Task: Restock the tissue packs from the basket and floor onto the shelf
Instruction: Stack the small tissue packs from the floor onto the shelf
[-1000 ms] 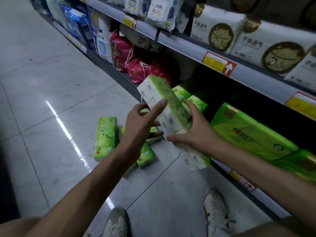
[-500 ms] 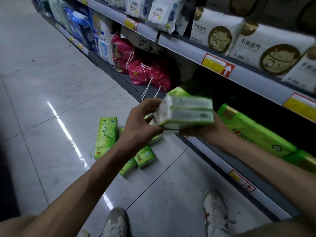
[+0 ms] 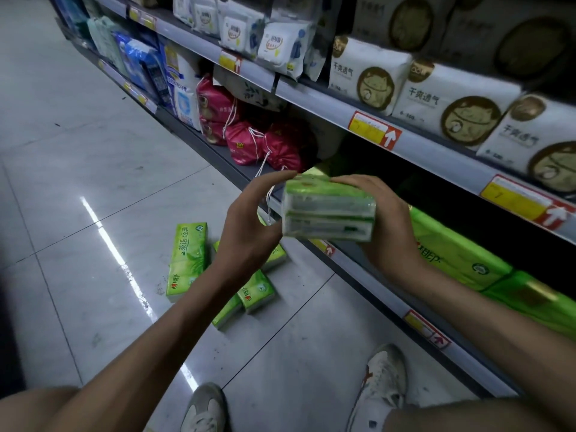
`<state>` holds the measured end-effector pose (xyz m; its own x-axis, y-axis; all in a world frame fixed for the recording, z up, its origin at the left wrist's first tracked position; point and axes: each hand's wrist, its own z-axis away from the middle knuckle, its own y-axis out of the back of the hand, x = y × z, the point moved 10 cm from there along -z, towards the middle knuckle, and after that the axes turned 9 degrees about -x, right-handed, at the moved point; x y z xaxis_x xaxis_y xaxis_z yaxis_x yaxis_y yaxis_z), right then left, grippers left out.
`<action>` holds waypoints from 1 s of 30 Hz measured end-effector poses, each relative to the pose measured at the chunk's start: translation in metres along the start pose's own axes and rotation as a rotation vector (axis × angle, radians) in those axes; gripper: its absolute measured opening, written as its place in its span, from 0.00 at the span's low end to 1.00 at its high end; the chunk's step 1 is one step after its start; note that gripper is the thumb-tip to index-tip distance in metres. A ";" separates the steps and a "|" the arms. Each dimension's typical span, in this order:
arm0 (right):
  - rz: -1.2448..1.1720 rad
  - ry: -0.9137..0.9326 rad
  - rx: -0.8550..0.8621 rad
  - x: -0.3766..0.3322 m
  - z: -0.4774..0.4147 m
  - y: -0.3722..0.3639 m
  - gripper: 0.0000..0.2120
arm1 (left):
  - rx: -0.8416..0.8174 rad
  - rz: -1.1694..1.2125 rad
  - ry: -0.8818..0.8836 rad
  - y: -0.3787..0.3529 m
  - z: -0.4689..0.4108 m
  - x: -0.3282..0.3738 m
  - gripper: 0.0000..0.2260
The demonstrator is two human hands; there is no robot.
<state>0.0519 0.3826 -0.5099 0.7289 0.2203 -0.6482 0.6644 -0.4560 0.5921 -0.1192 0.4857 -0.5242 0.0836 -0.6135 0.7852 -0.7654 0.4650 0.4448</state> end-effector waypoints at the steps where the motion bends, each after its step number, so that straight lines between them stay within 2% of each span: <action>1: -0.123 -0.062 0.005 0.005 -0.002 0.002 0.28 | 0.005 0.001 0.037 0.000 -0.001 -0.003 0.25; 3: -0.311 -0.212 0.018 0.017 -0.009 0.005 0.28 | 0.009 0.019 0.120 -0.001 -0.002 -0.011 0.23; 5: -0.387 -0.325 0.012 0.030 -0.016 0.005 0.27 | -0.034 0.094 0.193 -0.005 -0.004 -0.018 0.23; 9: -0.605 -0.544 -0.103 0.046 -0.019 -0.022 0.31 | -0.198 0.237 0.390 -0.015 0.004 -0.044 0.27; 12: -0.742 -0.696 -0.216 0.048 -0.011 -0.058 0.30 | -0.373 0.190 0.623 -0.012 0.021 -0.074 0.27; 16: -0.817 -0.876 -0.299 0.061 -0.008 -0.106 0.26 | -0.636 0.058 0.864 -0.004 0.046 -0.105 0.21; 19: -0.824 -0.957 -0.314 0.079 -0.017 -0.130 0.21 | -0.721 0.117 0.953 -0.002 0.054 -0.128 0.22; 21: -0.813 -0.992 -0.300 0.093 -0.021 -0.136 0.19 | -0.711 0.208 0.982 0.000 0.051 -0.144 0.23; 25: -0.791 -1.026 -0.229 0.127 -0.022 -0.140 0.16 | -0.608 0.356 0.926 -0.005 0.032 -0.176 0.33; 27: -0.797 -0.988 -0.160 0.145 -0.027 -0.141 0.19 | -0.542 0.430 0.875 -0.012 0.016 -0.190 0.34; 30: -0.769 -0.862 -0.080 0.161 -0.032 -0.148 0.32 | -0.428 0.565 0.804 -0.024 -0.013 -0.209 0.28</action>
<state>0.0767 0.5127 -0.6867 -0.2067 -0.2594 -0.9434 0.9144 -0.3942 -0.0919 -0.1105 0.6112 -0.6936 0.3021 0.2884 0.9086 -0.5504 0.8310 -0.0808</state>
